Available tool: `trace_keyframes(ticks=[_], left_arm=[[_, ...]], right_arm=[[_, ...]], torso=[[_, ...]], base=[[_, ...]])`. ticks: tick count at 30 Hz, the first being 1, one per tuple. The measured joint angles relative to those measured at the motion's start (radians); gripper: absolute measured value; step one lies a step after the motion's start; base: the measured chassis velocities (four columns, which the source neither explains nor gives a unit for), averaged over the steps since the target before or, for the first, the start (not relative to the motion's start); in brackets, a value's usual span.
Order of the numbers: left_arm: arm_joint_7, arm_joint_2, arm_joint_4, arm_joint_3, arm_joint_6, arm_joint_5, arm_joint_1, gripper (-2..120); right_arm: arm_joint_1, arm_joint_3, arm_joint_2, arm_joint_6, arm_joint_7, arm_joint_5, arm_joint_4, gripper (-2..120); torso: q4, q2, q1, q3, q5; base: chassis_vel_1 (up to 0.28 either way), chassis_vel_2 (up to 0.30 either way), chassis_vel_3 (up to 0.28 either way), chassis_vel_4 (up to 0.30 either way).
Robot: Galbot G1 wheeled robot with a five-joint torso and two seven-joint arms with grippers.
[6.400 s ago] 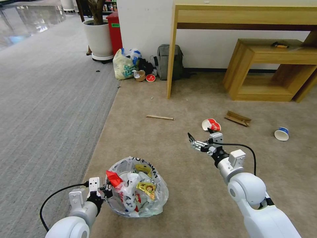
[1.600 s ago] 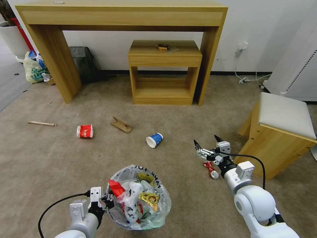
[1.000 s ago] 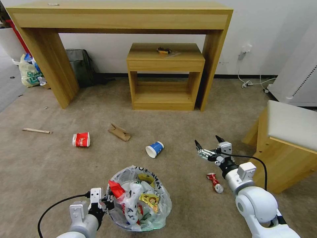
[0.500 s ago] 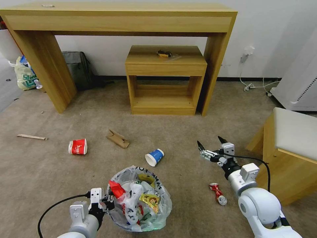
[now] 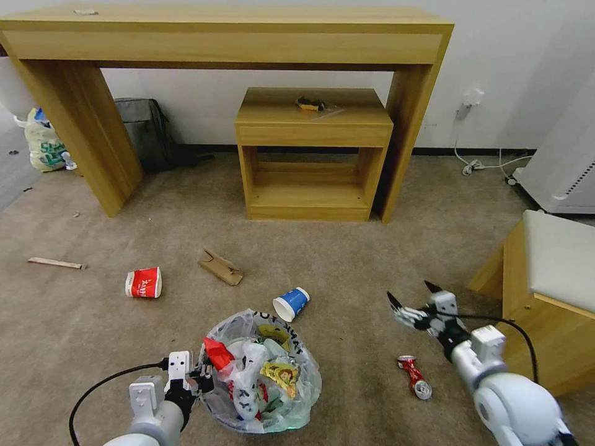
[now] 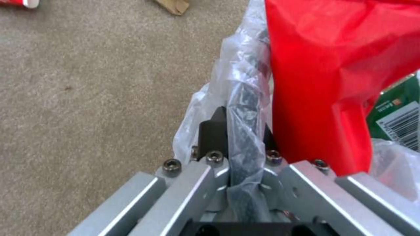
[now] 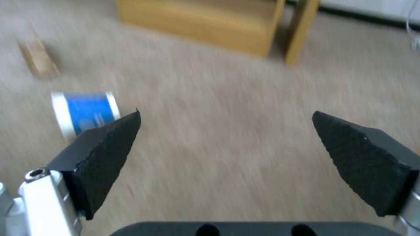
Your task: Pick up the trash bin and place the garbage on the floor into it.
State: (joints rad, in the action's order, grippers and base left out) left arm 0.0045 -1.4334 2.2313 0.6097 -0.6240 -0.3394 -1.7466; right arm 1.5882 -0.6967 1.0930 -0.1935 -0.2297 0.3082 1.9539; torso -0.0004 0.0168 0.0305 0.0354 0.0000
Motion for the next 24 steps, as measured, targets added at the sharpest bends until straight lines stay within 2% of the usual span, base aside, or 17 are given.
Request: trace_keyframes(ticks=[2, 5, 10, 14, 18, 24], left_arm=[[0.000, 0.000, -0.003, -0.002, 0.000, 0.000, 0.002, 0], [0.000, 0.000, -0.006, -0.005, 0.000, 0.000, 0.002, 0], [0.000, 0.001, -0.009, -0.006, 0.000, 0.000, 0.001, 0], [-0.002, -0.003, -0.010, -0.008, 0.000, 0.003, -0.002, 0], [-0.004, -0.006, -0.018, -0.009, 0.001, 0.006, -0.003, 0], [-0.004, -0.011, -0.025, -0.011, 0.001, 0.011, 0.002, 0]], right_arm=[[0.007, -0.009, -0.003, 0.018, -0.017, -0.013, -0.037, 100], [0.014, -0.021, 0.010, 0.074, -0.066, -0.050, -0.169, 100], [0.001, -0.010, 0.023, 0.102, -0.117, -0.041, -0.289, 100], [-0.044, 0.012, 0.016, 0.106, -0.176, -0.007, -0.442, 100], [-0.084, 0.035, 0.011, 0.122, -0.204, 0.010, -0.532, 100], [-0.143, 0.073, 0.030, 0.118, -0.193, 0.020, -0.611, 100]], torso=[[0.0000, 0.000, 0.000, 0.000, 0.0000], [0.0001, 0.000, 0.000, 0.000, 0.0003], [0.0001, 0.000, 0.000, 0.000, 0.0002], [0.0001, 0.000, 0.000, 0.000, 0.0002], [0.0001, 0.000, 0.000, 0.000, 0.0000], [0.0002, 0.000, 0.000, 0.000, 0.0001]], base=[[0.000, 0.000, 0.000, 0.000], [0.000, 0.000, 0.000, 0.000], [0.000, 0.000, 0.000, 0.000], [0.000, 0.000, 0.000, 0.000], [0.000, 0.000, 0.000, 0.000], [0.000, 0.000, 0.000, 0.000]])
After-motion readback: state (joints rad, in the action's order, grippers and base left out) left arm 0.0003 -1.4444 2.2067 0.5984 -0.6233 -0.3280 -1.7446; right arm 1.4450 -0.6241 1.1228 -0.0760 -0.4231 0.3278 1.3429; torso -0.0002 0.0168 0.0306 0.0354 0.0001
